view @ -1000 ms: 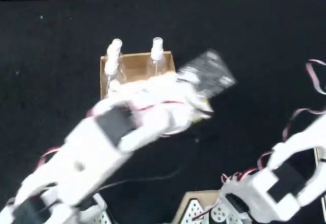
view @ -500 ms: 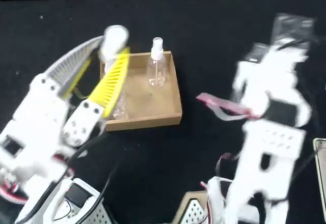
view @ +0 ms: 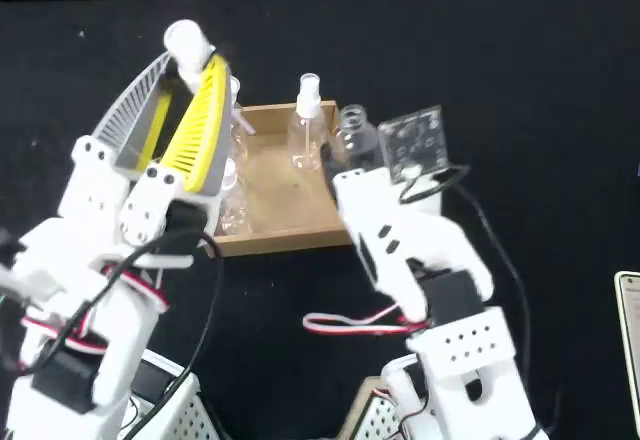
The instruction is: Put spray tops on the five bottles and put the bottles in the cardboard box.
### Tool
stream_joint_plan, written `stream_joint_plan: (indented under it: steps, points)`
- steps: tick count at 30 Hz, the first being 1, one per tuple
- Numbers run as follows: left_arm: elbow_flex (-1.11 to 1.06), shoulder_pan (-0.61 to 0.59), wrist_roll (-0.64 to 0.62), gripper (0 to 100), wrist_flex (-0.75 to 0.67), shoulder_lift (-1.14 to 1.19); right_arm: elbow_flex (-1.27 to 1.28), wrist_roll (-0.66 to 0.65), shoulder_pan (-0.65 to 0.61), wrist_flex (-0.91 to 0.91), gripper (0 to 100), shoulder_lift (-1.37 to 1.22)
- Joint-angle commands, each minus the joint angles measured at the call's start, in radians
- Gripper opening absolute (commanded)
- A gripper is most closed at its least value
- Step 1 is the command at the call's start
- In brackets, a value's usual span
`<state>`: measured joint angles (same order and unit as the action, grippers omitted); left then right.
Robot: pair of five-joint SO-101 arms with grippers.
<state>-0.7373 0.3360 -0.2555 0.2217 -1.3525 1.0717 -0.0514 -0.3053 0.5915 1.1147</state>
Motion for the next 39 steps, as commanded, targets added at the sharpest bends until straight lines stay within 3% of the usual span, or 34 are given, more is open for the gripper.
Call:
stream_joint_plan:
  steps: [1, 7, 14, 25, 34, 39]
  points:
    - [-0.016, -0.012, -0.080, 4, -0.091, -0.014, 0.062, 0.005, -0.066, -0.098, 1.0, 0.077]
    - [-0.019, -0.004, -0.124, 4, -0.098, -0.012, 0.226, -0.002, -0.115, -0.247, 1.0, 0.196]
    - [-0.012, -0.002, -0.158, 4, -0.100, 0.054, 0.309, -0.002, -0.132, -0.264, 1.0, 0.309]
    - [0.021, 0.117, -0.083, 4, -0.101, 0.198, 0.332, -0.002, -0.135, -0.264, 1.0, 0.344]
    - [0.025, 0.117, -0.081, 4, -0.104, 0.189, 0.334, -0.002, -0.135, -0.264, 1.0, 0.341]
    - [0.067, 0.062, 0.003, 4, -0.100, 0.152, 0.334, -0.002, -0.135, -0.264, 1.0, 0.337]
